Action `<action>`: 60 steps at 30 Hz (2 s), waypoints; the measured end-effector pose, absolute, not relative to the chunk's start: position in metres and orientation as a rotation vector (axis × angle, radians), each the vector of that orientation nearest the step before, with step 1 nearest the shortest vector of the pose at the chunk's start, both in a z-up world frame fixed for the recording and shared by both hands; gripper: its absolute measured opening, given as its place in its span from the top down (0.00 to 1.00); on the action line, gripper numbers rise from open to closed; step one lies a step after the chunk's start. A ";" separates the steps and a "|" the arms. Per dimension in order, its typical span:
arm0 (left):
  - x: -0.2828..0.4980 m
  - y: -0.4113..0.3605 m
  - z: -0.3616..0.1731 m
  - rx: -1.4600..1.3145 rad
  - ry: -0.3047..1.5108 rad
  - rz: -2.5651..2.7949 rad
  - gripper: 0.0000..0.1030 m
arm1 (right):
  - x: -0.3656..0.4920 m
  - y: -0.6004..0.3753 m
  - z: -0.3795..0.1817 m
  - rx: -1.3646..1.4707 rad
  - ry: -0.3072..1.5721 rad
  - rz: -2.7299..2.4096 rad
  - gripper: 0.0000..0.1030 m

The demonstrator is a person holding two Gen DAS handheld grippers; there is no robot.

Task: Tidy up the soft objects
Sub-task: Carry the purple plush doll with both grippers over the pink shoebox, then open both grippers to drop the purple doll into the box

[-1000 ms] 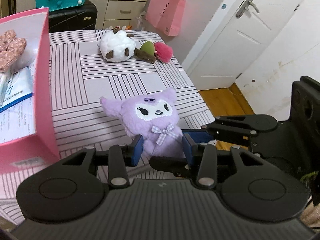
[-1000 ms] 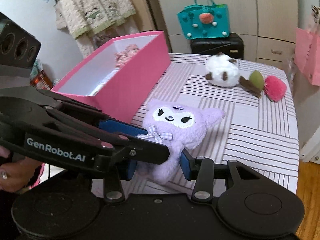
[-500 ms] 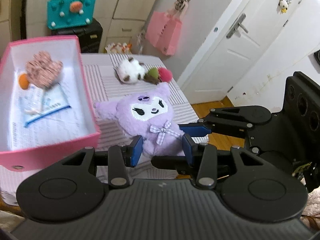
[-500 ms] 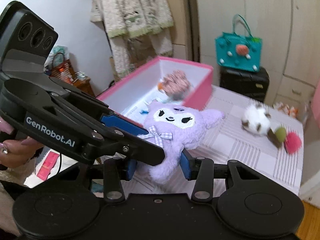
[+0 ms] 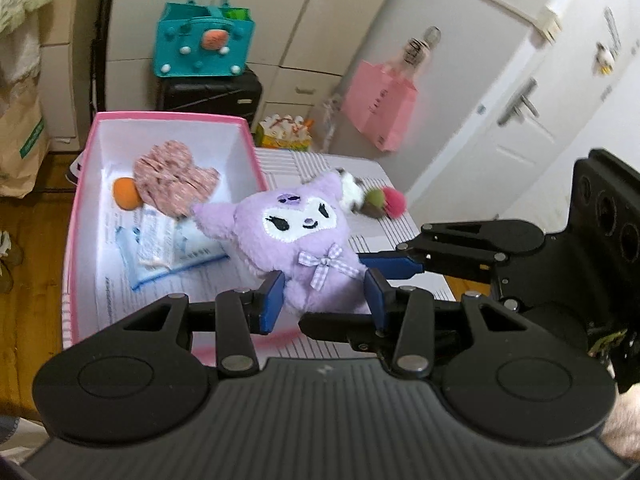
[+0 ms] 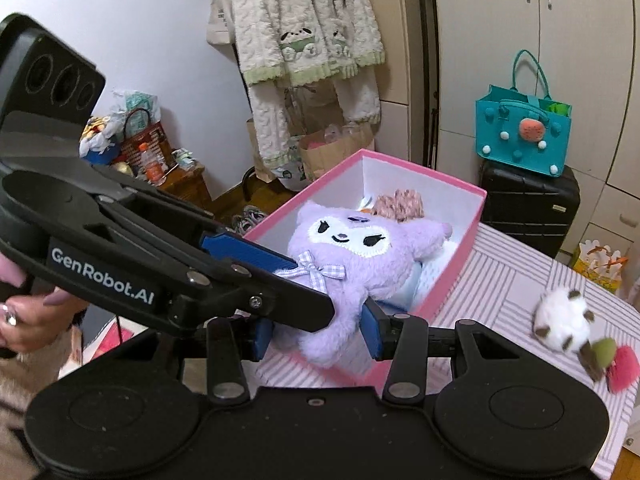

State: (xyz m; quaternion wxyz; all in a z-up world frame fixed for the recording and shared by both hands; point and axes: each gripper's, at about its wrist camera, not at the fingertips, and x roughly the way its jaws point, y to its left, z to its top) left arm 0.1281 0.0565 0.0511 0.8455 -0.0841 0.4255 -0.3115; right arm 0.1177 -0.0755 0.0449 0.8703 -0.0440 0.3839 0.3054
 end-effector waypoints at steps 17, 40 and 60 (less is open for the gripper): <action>0.268 0.084 -0.014 -0.333 1.034 -0.525 0.57 | 0.238 -0.034 -0.010 -0.123 0.988 0.540 0.51; 0.321 0.070 -0.093 -0.442 1.270 -0.550 0.61 | 0.225 -0.010 -0.037 -0.475 0.963 0.459 0.45; 0.221 0.083 0.008 -0.052 0.929 -0.475 0.47 | 0.165 -0.075 0.013 -0.197 0.842 0.610 0.45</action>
